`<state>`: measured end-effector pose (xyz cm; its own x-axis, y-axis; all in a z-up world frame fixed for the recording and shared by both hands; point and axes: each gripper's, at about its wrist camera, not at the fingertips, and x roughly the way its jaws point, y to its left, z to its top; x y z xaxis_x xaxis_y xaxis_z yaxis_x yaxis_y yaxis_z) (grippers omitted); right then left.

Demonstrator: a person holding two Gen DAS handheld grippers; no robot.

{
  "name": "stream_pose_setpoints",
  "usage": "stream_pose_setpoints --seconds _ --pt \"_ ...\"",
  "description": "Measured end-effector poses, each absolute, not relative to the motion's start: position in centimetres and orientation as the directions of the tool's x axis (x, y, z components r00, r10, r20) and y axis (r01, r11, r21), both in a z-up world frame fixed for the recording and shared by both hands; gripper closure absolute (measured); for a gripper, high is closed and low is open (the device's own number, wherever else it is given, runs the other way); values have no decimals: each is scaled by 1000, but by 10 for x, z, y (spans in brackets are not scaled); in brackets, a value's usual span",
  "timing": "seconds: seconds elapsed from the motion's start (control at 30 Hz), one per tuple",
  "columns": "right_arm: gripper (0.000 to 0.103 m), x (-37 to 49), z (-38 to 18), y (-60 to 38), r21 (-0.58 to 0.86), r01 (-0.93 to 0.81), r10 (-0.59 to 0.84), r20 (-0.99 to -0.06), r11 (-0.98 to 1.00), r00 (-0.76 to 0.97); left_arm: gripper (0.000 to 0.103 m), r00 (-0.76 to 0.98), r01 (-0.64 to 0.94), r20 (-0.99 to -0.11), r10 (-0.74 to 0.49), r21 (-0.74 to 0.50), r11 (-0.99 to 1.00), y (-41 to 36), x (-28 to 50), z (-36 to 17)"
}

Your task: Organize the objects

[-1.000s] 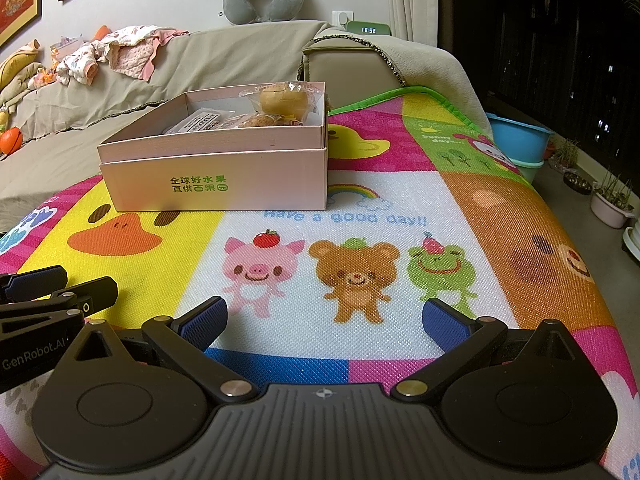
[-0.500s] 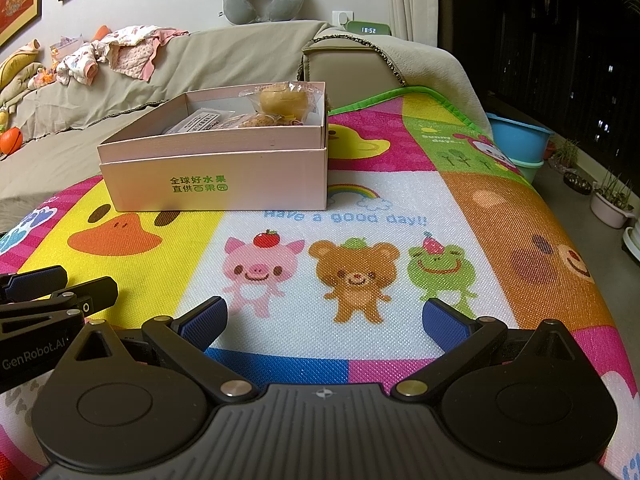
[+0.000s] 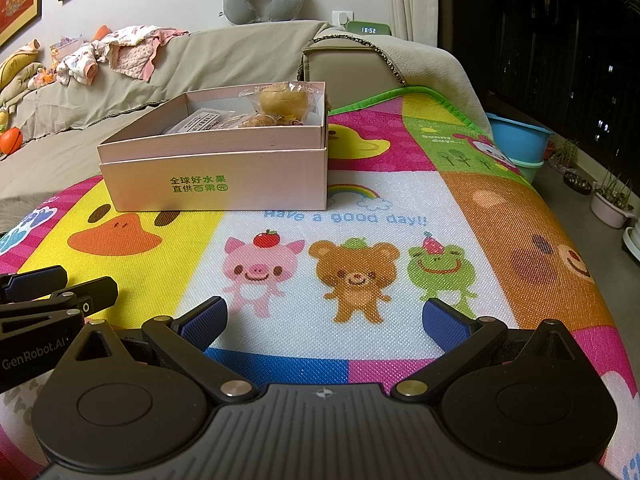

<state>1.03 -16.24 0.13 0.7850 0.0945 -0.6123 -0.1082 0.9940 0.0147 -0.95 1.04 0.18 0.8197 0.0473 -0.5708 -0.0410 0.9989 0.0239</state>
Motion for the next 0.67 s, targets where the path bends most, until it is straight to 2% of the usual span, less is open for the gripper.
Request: stream_pose_setpoints --seconds 0.33,0.67 --pt "0 11 1 -162 14 -108 94 -612 994 785 44 819 -67 -572 48 -13 998 12 -7 2" --pt "0 11 1 -162 14 -108 93 -613 994 785 44 819 -73 -571 61 1 997 8 -7 3"
